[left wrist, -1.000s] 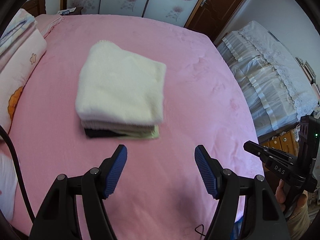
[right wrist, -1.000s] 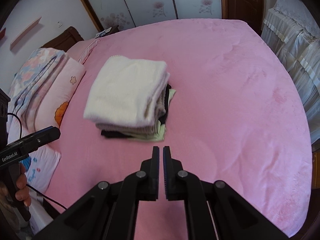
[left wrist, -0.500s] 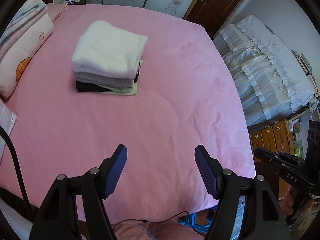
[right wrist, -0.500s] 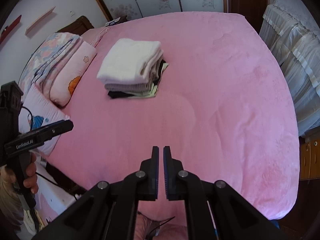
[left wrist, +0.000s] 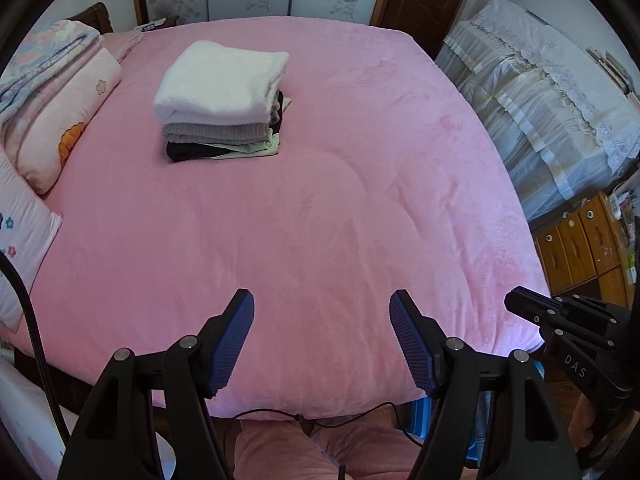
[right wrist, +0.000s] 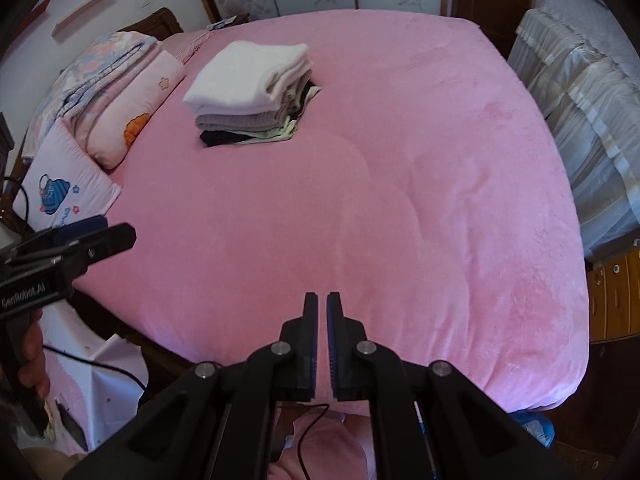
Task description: Fold large clothes
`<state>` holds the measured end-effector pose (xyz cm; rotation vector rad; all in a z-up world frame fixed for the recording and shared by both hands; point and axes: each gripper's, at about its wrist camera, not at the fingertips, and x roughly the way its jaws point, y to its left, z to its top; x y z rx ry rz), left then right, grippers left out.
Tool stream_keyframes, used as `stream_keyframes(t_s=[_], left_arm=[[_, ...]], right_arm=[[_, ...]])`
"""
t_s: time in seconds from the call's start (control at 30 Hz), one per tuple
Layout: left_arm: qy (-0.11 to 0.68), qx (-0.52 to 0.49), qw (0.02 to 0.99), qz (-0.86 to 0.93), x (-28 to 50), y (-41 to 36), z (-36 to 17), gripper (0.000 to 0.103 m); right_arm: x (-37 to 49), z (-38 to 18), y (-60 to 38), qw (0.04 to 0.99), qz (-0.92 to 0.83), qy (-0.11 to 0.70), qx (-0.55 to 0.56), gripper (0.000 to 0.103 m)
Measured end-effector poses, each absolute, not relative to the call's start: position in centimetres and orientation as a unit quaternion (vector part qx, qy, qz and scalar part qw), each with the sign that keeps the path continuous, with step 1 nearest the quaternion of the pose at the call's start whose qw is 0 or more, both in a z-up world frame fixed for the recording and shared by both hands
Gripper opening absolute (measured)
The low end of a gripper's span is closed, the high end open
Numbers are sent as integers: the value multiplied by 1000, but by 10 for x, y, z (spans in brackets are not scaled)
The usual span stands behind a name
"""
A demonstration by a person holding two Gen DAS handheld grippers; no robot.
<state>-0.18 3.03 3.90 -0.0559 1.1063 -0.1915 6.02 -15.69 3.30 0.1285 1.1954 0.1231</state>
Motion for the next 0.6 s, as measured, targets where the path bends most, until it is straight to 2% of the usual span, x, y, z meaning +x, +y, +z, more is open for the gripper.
stream_keyframes(t_s=[0.37, 0.47, 0.5, 0.53, 0.6], left_arm=[[522, -32, 852, -28, -6, 26, 17, 69], [523, -38, 851, -19, -3, 25, 17, 69], [523, -43, 851, -18, -3, 26, 17, 69], [524, -46, 850, -16, -2, 24, 16, 69], [525, -53, 849, -15, -1, 23, 15, 69]], right_arm=[[53, 17, -164, 825, 10, 559, 83, 5], [53, 23, -161, 836, 6, 544, 72, 20], [52, 26, -160, 840, 4, 537, 70, 29], [52, 29, -159, 846, 2, 528, 68, 34], [53, 35, -157, 854, 4, 517, 64, 35]])
